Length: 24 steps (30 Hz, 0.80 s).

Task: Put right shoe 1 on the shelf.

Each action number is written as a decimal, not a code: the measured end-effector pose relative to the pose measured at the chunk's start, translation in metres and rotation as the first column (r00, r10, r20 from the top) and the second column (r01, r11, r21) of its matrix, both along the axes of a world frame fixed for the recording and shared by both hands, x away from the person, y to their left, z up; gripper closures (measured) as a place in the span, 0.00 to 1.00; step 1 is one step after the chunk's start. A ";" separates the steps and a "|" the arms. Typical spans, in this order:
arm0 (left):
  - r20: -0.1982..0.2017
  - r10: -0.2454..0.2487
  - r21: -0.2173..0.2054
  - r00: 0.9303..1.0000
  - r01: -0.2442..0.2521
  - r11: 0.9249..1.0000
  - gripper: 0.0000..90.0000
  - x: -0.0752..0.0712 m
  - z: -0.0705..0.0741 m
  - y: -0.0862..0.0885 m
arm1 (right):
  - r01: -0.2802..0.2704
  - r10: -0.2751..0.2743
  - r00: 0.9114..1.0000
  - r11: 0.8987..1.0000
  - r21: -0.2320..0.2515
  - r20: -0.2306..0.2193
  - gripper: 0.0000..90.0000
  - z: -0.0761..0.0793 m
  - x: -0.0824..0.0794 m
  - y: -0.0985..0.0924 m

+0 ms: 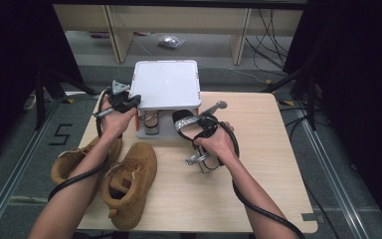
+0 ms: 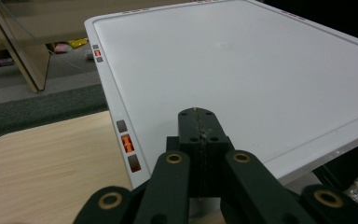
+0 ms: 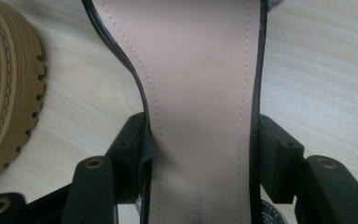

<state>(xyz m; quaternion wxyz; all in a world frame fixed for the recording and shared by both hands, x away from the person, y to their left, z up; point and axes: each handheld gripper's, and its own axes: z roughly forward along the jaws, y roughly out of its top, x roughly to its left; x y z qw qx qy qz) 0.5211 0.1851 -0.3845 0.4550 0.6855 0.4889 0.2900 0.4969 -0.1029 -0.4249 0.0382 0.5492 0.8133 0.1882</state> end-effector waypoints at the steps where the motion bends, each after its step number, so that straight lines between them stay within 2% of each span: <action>1: 0.000 0.000 0.000 1.000 0.000 1.000 1.00 0.000 0.000 0.000 | 0.000 0.000 1.000 1.000 -0.010 -0.005 0.49 0.000 0.001 0.001; 3: -0.001 0.001 -0.001 1.000 -0.001 1.000 1.00 0.000 0.000 0.000 | 0.002 -0.002 1.000 1.000 -0.010 0.007 0.49 -0.001 0.002 0.004; 4: -0.001 0.001 -0.001 1.000 -0.001 1.000 1.00 0.000 0.000 0.000 | 0.012 -0.012 1.000 1.000 -0.012 -0.003 0.49 -0.002 0.002 0.005; 12: 0.002 -0.002 0.001 1.000 0.002 1.000 1.00 0.000 0.000 0.000 | 0.029 -0.029 1.000 1.000 0.008 0.009 0.49 -0.006 0.006 0.012; 13: 0.001 -0.002 0.001 1.000 0.002 1.000 1.00 0.000 0.000 0.000 | 0.018 -0.018 1.000 1.000 0.000 0.017 0.49 -0.007 0.007 0.012; 15: -0.001 -0.002 0.002 1.000 0.002 1.000 1.00 0.000 0.000 0.000 | 0.041 -0.041 0.999 0.999 0.003 0.018 0.49 -0.007 0.008 0.015; 17: -0.001 -0.002 0.002 1.000 0.002 1.000 1.00 0.000 0.000 0.000 | 0.035 -0.035 0.999 0.999 -0.003 0.028 0.49 -0.009 0.009 0.017; 18: -0.002 -0.002 0.001 1.000 0.002 1.000 1.00 0.000 0.000 0.000 | 0.054 -0.055 0.998 0.998 0.016 0.026 0.49 -0.009 0.008 0.019; 20: -0.001 -0.002 -0.001 1.000 0.002 1.000 1.00 0.000 0.000 0.001 | 0.059 -0.059 0.998 0.998 0.024 0.027 0.49 -0.011 0.009 0.022; 21: -0.002 -0.001 -0.001 1.000 0.001 1.000 1.00 0.000 0.000 0.001 | 0.052 -0.053 0.998 0.999 0.013 0.025 0.49 -0.010 0.010 0.022; 22: -0.002 -0.001 -0.002 1.000 0.001 1.000 1.00 0.000 0.000 0.000 | 0.064 -0.065 0.997 0.998 0.023 0.034 0.49 -0.011 0.010 0.024; 23: -0.002 -0.002 0.000 1.000 0.002 1.000 1.00 0.000 0.000 0.000 | 0.053 -0.054 0.998 0.998 0.017 0.042 0.49 -0.012 0.011 0.024; 24: -0.002 -0.002 0.000 1.000 0.002 1.000 1.00 0.000 0.000 0.000 | 0.071 -0.073 0.997 0.997 0.029 0.037 0.49 -0.012 0.011 0.026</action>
